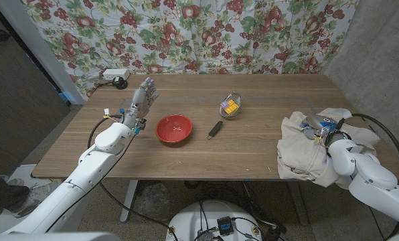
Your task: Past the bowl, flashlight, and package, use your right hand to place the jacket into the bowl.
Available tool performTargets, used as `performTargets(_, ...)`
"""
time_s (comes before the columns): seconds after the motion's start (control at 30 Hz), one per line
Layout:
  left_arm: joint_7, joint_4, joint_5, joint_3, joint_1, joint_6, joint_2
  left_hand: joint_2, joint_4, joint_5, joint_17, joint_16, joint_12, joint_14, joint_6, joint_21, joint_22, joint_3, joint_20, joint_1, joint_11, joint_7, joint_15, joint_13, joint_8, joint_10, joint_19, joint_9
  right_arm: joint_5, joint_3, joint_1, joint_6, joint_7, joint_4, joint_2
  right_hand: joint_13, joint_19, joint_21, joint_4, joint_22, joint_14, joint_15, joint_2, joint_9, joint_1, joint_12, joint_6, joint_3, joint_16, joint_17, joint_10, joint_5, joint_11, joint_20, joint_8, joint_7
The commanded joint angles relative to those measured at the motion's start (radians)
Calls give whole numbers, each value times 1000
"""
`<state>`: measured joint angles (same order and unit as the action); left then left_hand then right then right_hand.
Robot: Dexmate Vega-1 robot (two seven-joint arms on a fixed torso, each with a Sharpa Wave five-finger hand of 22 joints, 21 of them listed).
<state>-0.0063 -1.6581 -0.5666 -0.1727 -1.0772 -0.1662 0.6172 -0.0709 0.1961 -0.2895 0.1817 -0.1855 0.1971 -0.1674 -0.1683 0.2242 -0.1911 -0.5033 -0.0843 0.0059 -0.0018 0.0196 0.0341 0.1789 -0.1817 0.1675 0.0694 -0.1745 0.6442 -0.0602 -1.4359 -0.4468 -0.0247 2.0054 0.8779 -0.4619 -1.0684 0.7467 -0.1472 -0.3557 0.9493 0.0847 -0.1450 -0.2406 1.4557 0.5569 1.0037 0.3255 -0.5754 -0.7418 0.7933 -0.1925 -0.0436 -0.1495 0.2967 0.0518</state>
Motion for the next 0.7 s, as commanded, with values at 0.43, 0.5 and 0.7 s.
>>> performTargets(0.43,-5,-1,-3,2,-2,-13,-5,-110,-3,-6,1,-1,1,-78,-48,0,-3,4,-4,-2,3,-6,5,4,-1,80,0,-1,70,120,-62,139,-59,49,-89,-15,-26,19,3,0,49,133,5,1,11,16,24,-7,18,-9,-1,-12,3,-74,-8,0)
performTargets(0.5,-4,-4,-3,3,-4,-13,-5,-110,-3,-6,1,0,1,-78,-48,0,-3,4,-4,-2,3,-5,5,4,-1,81,0,-1,75,128,-65,148,-61,53,-97,-17,-25,21,3,0,51,133,5,2,12,17,27,-7,19,-10,-1,-12,2,-74,-9,1)
performTargets(0.7,-9,-1,-7,5,-3,-17,-6,-110,-2,-6,1,-1,1,-78,-48,0,-3,4,-5,-2,1,-6,5,4,-1,80,0,-1,97,149,-71,176,-69,70,-118,-20,-22,26,4,2,53,133,7,3,13,21,31,-9,25,-13,0,-14,2,-74,-12,1)
